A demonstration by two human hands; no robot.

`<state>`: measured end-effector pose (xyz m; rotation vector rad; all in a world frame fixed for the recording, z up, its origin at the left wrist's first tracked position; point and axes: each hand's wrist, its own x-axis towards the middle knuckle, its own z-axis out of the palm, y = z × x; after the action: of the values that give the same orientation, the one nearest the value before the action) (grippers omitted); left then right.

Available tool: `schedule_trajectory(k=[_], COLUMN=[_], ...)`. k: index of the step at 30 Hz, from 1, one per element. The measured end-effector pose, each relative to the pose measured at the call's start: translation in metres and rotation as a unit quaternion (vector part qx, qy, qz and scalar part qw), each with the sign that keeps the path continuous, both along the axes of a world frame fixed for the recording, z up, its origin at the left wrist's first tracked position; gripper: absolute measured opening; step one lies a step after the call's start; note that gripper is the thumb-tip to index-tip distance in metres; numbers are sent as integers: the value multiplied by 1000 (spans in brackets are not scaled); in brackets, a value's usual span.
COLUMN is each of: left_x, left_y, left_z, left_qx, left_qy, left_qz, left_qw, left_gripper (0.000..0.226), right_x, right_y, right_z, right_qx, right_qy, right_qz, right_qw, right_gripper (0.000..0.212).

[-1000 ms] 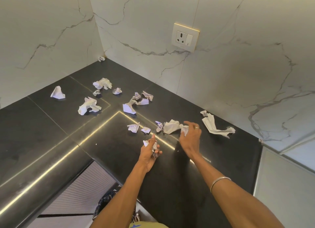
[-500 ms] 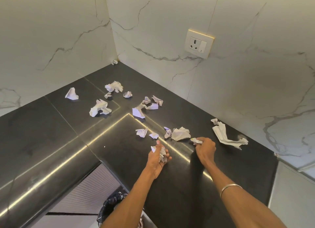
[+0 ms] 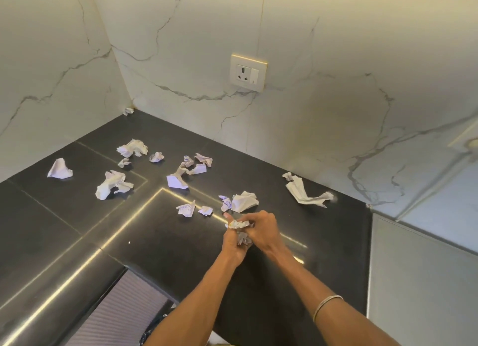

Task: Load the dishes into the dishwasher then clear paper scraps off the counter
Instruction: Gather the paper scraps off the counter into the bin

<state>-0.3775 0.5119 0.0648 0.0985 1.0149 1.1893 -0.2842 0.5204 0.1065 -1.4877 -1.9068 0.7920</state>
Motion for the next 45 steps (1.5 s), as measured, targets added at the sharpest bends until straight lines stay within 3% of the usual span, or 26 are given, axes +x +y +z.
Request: schedule_trajectory(k=[2, 4, 10, 12, 17, 19, 22, 26, 32, 37, 45], left_x=[3, 3, 19, 29, 52, 58, 64, 68, 75, 75, 80], left_y=[0, -1, 4, 8, 25, 33, 43, 56, 68, 69, 67], left_z=[-1, -2, 4, 3, 12, 13, 14, 8, 1, -4, -8], left_qx=[-9, -26, -25, -6, -48, -49, -35, -67, -111, -105, -85], left_qy=[-39, -75, -71, -67, -53, -58, -67, -46, -20, -22, 24], left_qz=[-22, -46, -106, -129, -116, -101, -93, -79, -11, -7, 10], left_qw=[999, 996, 992, 989, 991, 992, 993, 994, 994, 994, 996], left_gripper=[72, 72, 42, 42, 45, 47, 41, 30, 25, 27, 42], right_x=[2, 9, 26, 34, 57, 70, 91, 108, 120, 139, 143], right_y=[-1, -5, -20, -16, 7, 17, 31, 52, 97, 109, 86], right_z=[1, 1, -8, -7, 9, 12, 16, 13, 10, -1, -15], right_qx=[-39, -57, 6, 18, -86, -122, -152, -112, 32, -100, -98], right_qy=[-3, -48, -154, -191, -157, -128, -76, -142, -268, -304, -306], right_qz=[-15, -11, -12, -15, -8, 14, 8, -9, -106, -116, -99], right_qw=[999, 997, 988, 981, 984, 984, 985, 983, 957, 940, 942], right_gripper=[8, 19, 21, 18, 9, 21, 59, 80, 56, 50, 46])
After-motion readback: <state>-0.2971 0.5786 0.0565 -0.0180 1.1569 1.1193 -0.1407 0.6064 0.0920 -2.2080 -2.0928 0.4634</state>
